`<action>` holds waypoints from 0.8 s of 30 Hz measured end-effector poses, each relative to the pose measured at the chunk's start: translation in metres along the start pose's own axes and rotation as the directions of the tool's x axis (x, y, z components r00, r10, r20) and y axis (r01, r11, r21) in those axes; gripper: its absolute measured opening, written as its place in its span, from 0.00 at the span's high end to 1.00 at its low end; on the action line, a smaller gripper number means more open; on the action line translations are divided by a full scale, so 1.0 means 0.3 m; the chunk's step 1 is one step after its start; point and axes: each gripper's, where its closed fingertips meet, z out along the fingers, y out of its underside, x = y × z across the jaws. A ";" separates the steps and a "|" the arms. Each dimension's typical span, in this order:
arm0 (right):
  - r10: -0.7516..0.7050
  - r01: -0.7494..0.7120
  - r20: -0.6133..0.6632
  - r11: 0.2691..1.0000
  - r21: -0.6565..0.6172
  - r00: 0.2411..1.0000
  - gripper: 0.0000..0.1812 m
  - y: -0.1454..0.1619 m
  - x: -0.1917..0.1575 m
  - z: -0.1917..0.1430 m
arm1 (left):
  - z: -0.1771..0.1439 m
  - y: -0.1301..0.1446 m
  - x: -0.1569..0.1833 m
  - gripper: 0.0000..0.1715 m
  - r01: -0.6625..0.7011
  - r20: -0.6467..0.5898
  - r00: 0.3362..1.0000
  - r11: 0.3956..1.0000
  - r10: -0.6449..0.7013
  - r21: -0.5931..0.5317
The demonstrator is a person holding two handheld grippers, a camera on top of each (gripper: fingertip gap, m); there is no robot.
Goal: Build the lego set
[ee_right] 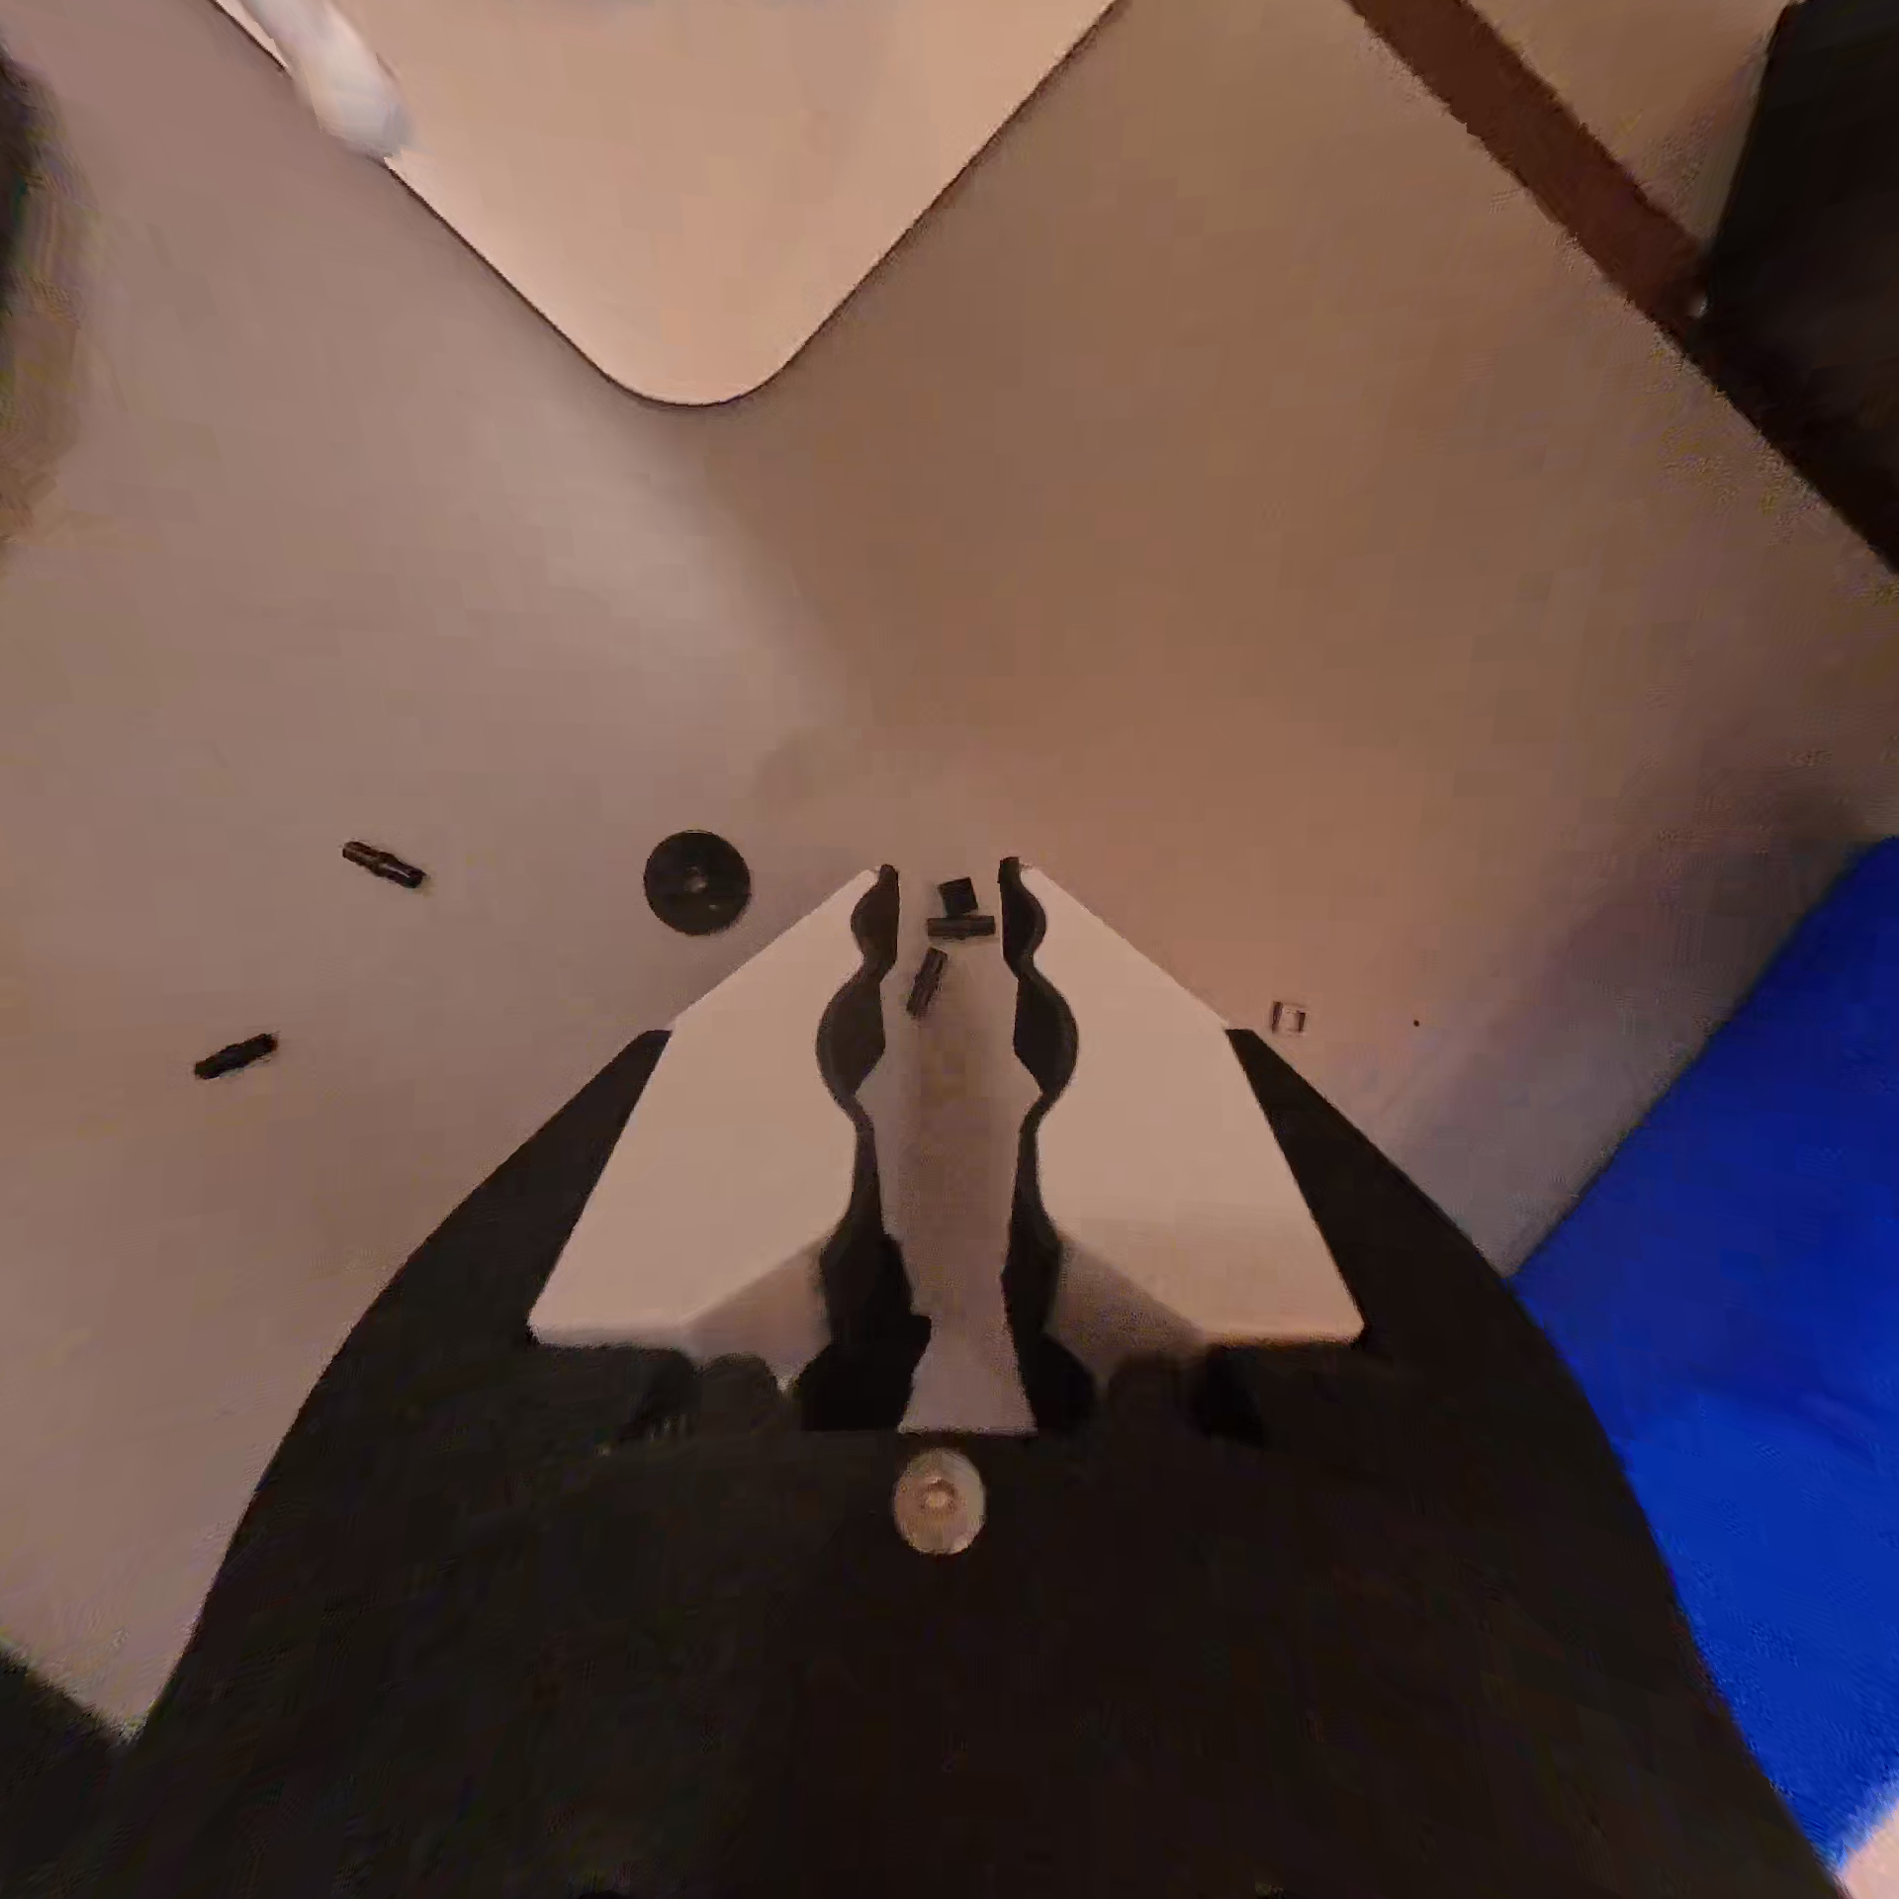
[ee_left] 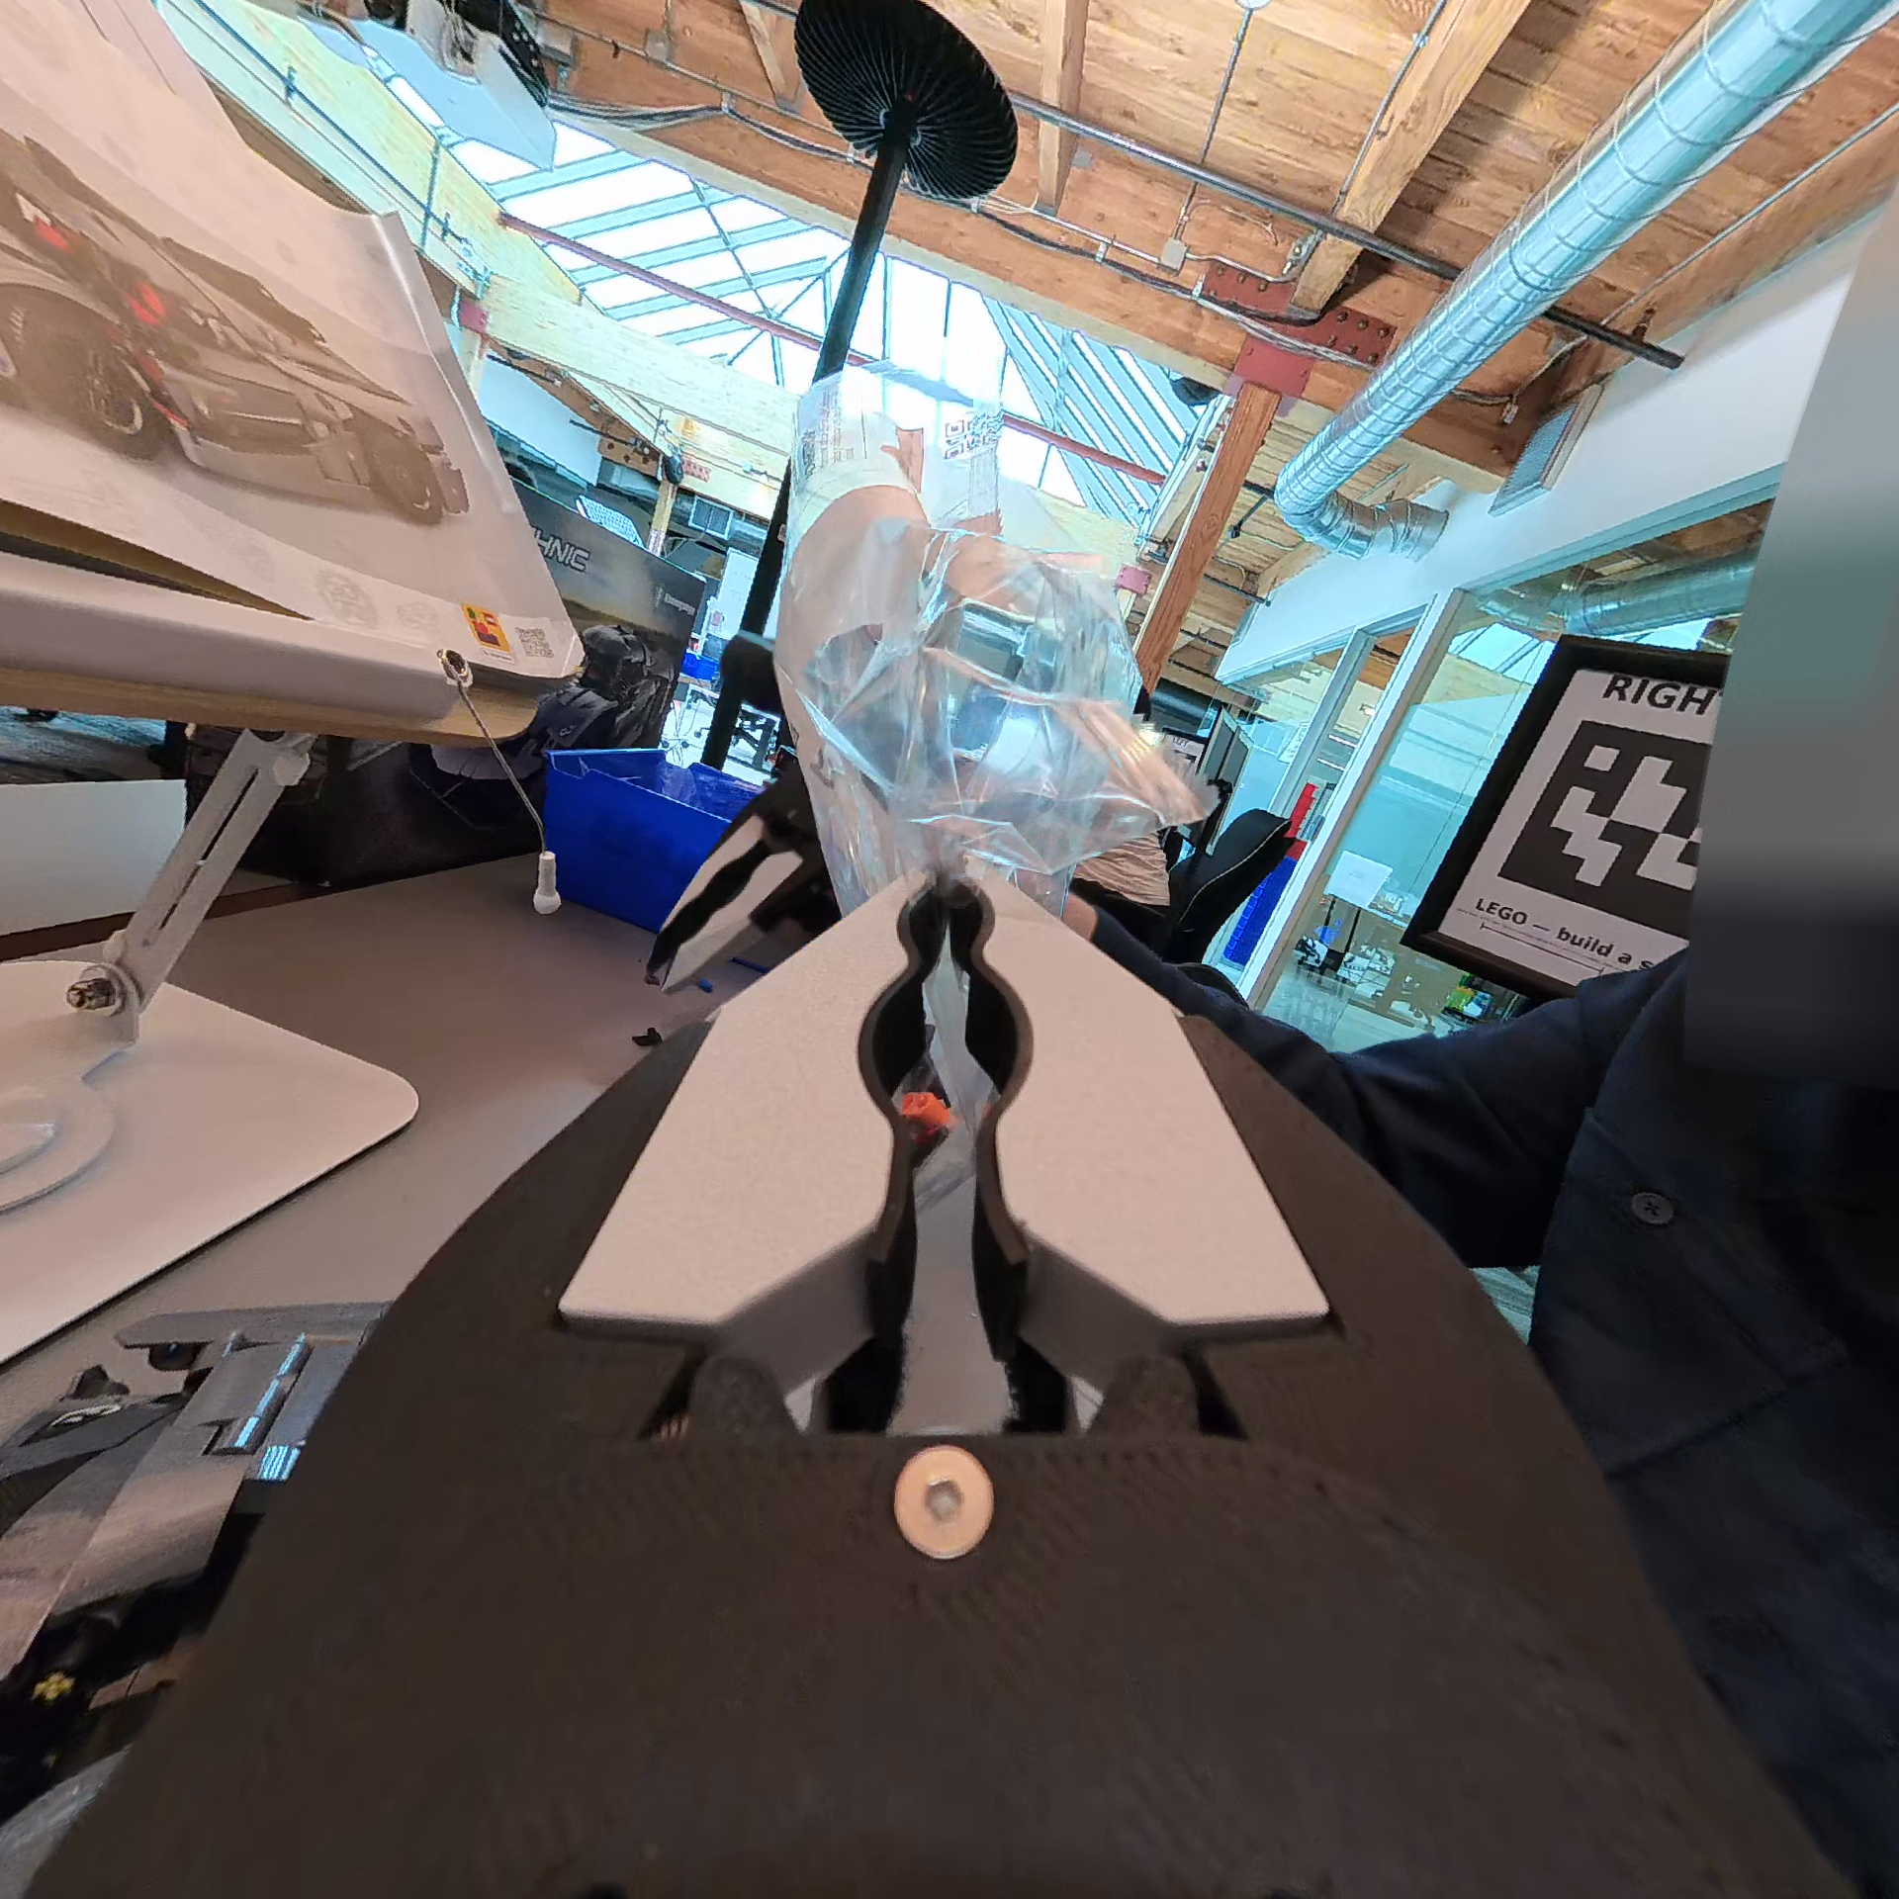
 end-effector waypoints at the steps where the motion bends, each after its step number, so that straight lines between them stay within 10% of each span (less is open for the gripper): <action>1: 0.018 -0.018 0.021 1.000 -0.008 1.000 0.92 0.005 -0.001 0.019 | 0.000 -0.002 0.001 1.00 -0.001 -0.001 1.000 1.000 0.001 0.001; 16: 0.011 -0.009 0.041 0.998 -0.055 0.999 0.98 0.049 0.008 0.062 | -0.003 -0.007 0.006 1.00 -0.001 -0.007 1.000 1.000 0.001 0.008; 24: -0.212 0.014 0.304 0.840 0.543 0.929 0.98 -0.299 -0.259 -0.510 | 0.003 0.001 0.002 1.00 0.004 -0.008 1.000 1.000 -0.004 0.000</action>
